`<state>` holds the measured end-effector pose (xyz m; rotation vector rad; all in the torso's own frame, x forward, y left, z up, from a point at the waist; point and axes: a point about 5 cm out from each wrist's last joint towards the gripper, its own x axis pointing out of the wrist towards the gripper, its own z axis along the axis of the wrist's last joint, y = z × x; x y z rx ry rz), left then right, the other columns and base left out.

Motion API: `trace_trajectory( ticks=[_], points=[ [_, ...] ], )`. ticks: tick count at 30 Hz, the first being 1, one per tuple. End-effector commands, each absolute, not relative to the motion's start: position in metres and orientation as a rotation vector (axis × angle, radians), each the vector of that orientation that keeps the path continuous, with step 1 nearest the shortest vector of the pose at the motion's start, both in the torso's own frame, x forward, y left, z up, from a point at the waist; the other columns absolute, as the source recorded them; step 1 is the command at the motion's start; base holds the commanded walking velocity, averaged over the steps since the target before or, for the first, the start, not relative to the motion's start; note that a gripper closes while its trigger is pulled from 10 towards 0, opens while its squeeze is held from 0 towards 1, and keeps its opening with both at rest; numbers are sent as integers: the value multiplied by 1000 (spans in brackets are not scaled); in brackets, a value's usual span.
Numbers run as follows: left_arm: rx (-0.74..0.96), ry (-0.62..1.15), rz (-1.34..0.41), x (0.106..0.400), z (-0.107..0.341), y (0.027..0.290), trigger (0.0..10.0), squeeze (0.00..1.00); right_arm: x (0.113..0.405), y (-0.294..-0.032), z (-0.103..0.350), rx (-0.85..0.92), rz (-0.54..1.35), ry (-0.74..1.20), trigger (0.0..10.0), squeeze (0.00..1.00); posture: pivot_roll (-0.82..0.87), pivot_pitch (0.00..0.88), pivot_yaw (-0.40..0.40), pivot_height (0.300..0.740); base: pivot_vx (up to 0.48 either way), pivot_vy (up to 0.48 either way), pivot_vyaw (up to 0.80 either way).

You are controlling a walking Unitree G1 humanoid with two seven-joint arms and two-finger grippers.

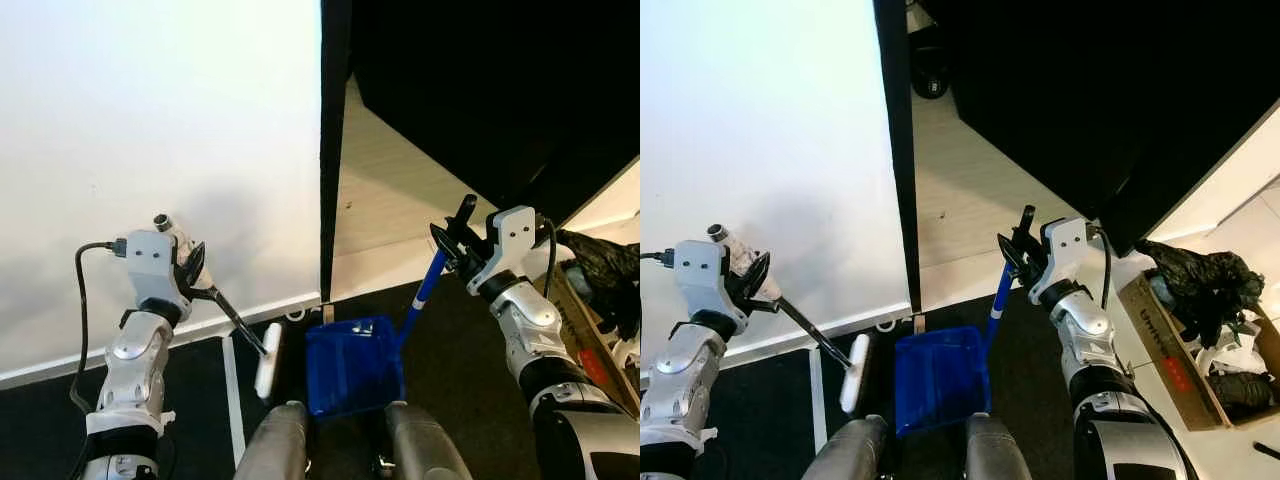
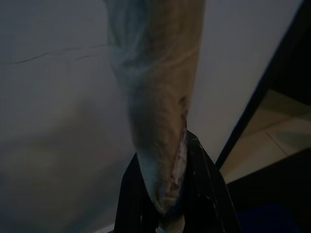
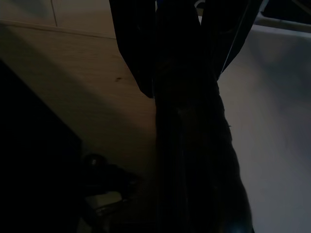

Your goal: Sweep floor

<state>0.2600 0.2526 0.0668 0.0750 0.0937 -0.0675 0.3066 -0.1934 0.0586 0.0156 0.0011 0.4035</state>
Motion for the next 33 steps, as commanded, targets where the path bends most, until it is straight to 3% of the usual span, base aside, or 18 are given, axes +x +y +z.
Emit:
trace_trajectory(
  ticks=[1,11,19,26,33],
  points=[
    [72,72,-27,262,71,255,10000,0,307,-200,63,14,386,-27,10000,0,73,67,0,740,0,0,0],
    [136,65,91,260,76,277,10000,0,316,-191,79,3,468,-83,10000,0,76,65,0,740,0,0,0],
    [115,73,78,261,73,273,10000,0,321,-189,82,-4,475,-74,10000,0,74,59,-5,740,0,0,0],
    [96,73,45,265,69,259,10000,0,319,-183,76,-6,493,-51,10000,0,67,48,-4,740,0,-459,0],
    [78,75,71,267,69,262,10000,0,318,-185,76,-11,491,-46,10000,0,65,43,-3,740,0,0,0]
  ],
)
